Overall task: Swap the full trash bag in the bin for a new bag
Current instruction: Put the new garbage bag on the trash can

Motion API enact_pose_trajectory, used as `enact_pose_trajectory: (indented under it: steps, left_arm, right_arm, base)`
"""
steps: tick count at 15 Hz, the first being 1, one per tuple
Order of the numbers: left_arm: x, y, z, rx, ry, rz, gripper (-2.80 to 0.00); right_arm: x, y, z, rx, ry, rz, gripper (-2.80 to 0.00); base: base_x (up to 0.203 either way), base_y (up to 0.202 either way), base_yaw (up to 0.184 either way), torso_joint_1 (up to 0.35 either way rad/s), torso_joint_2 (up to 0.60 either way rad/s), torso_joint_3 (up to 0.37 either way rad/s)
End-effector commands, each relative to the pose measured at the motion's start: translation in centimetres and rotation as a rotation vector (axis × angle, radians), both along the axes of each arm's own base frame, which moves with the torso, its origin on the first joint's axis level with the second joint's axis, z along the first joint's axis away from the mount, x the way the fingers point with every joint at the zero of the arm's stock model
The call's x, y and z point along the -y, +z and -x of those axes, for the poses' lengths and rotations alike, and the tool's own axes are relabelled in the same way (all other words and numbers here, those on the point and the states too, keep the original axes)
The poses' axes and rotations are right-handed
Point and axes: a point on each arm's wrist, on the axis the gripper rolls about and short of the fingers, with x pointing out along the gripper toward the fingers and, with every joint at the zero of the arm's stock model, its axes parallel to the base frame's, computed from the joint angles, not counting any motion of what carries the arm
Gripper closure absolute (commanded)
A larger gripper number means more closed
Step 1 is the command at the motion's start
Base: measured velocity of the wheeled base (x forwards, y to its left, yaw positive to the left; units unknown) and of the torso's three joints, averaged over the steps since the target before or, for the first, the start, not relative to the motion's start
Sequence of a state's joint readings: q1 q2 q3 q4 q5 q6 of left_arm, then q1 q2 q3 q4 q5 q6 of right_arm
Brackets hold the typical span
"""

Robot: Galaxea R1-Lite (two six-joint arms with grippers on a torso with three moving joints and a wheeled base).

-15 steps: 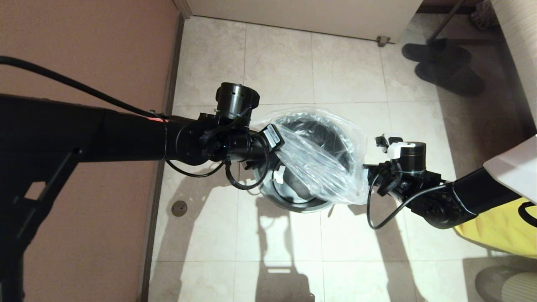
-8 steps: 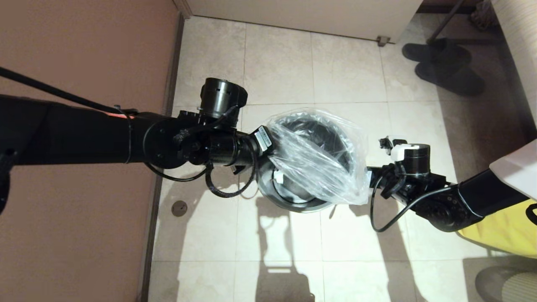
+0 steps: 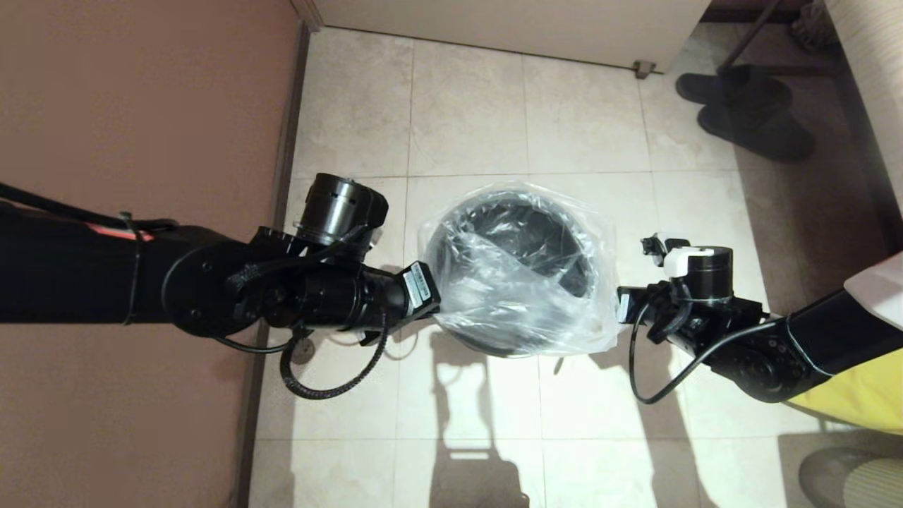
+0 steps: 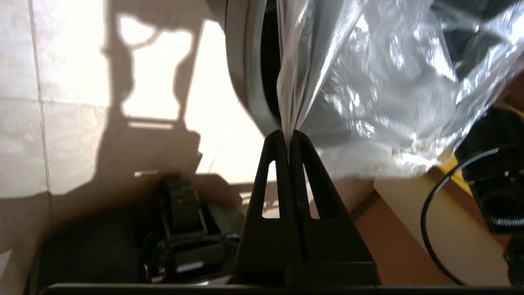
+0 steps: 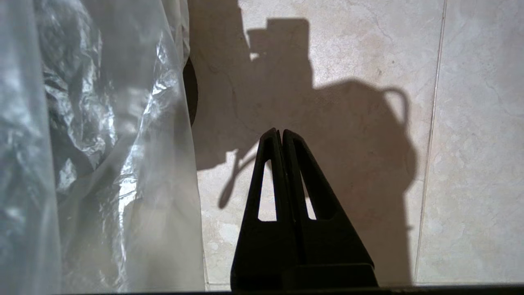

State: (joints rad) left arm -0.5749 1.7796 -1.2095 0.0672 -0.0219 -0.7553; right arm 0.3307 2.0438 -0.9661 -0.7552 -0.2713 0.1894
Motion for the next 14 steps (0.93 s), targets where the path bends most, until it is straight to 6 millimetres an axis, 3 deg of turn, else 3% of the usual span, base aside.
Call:
enact_pose_trajectory:
  steps: [1, 8, 11, 14]
  left_arm:
    - [-0.7, 0.2, 0.9, -0.009, -0.005, 0.010, 0.00]
    - [-2.0, -3.0, 2.0, -0.085, -0.018, -0.007, 0.00]
    - [-1.9, -3.4, 1.9, -0.090, -0.017, -0.011, 0.00]
    - [-1.8, -2.1, 1.7, -0.007, -0.016, 0.040, 0.00]
  right_arm:
    - [-0.3, 0.1, 0.4, 0.002, 0.009, -0.001, 0.00]
    - [-0.7, -0.8, 1.3, -0.030, 0.024, 0.010, 0.00]
    - [-0.7, -1.1, 1.3, -0.040, 0.024, 0.013, 0.00]
    - [-0.7, -1.0, 1.3, -0.038, 0.024, 0.013, 0.00]
  base:
    - [0.000, 0.000, 0.000, 0.000, 0.00, 0.000]
    - [0.000, 0.000, 0.000, 0.000, 0.00, 0.000]
    - [0.000, 0.000, 0.000, 0.000, 0.00, 0.000]
    - [0.000, 0.000, 0.000, 0.000, 0.00, 0.000]
